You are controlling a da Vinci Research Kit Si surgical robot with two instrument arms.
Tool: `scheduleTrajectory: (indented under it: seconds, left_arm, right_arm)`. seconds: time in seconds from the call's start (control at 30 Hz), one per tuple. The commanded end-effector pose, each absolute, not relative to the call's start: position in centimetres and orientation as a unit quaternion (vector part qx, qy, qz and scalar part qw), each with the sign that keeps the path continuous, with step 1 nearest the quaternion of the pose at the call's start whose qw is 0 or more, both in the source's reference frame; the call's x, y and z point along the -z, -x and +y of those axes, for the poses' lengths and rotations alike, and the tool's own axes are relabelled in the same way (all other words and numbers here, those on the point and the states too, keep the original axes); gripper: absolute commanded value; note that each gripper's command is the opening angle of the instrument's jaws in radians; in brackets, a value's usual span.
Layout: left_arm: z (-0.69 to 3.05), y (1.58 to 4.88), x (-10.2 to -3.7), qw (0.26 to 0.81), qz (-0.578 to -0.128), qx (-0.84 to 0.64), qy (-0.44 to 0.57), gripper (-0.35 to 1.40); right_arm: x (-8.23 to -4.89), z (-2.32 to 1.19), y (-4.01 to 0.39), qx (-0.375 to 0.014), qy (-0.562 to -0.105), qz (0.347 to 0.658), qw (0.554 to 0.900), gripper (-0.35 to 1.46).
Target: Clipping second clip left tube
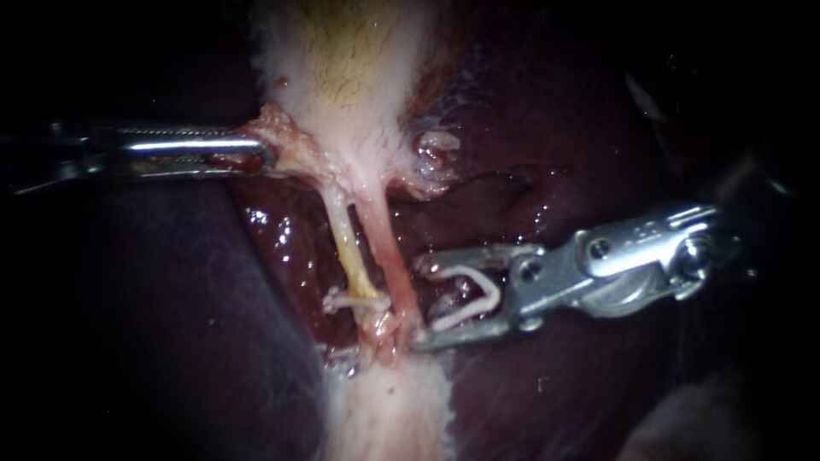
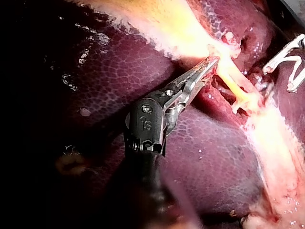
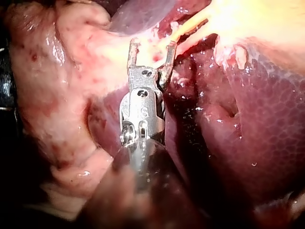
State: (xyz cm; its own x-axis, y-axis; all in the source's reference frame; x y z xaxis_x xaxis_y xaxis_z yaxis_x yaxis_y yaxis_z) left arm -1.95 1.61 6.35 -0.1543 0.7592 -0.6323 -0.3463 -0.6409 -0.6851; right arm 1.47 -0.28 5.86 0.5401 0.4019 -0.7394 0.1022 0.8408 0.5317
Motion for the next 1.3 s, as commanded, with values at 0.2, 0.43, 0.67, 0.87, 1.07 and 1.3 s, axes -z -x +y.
scheduleTrajectory:
  seconds: [0.2,0.43,0.67,0.87,1.07,1.3]
  left_arm:
    - [1.61,1.95,-6.35,0.376,-0.195,-0.734,0.530,-0.35]
    - [1.61,1.96,-6.35,0.376,-0.194,-0.734,0.530,-0.35]
    - [1.61,1.95,-6.35,0.376,-0.194,-0.734,0.530,-0.35]
    - [1.61,1.96,-6.34,0.377,-0.194,-0.734,0.530,-0.35]
    - [1.60,1.96,-6.34,0.377,-0.194,-0.734,0.530,-0.35]
    - [1.60,1.97,-6.33,0.377,-0.194,-0.734,0.530,-0.35]
  right_arm:
    - [-5.88,-0.26,-1.61,-0.093,-0.275,0.474,0.831,0.49]
    - [-6.06,-0.28,-1.75,-0.098,-0.277,0.472,0.831,0.49]
    - [-6.35,-0.28,-1.78,-0.108,-0.285,0.468,0.829,0.49]
    - [-6.61,-0.31,-1.80,-0.112,-0.290,0.467,0.828,0.49]
    - [-6.79,-0.29,-1.82,-0.109,-0.303,0.466,0.824,0.49]
    - [-6.87,-0.22,-1.95,-0.108,-0.309,0.465,0.823,0.49]
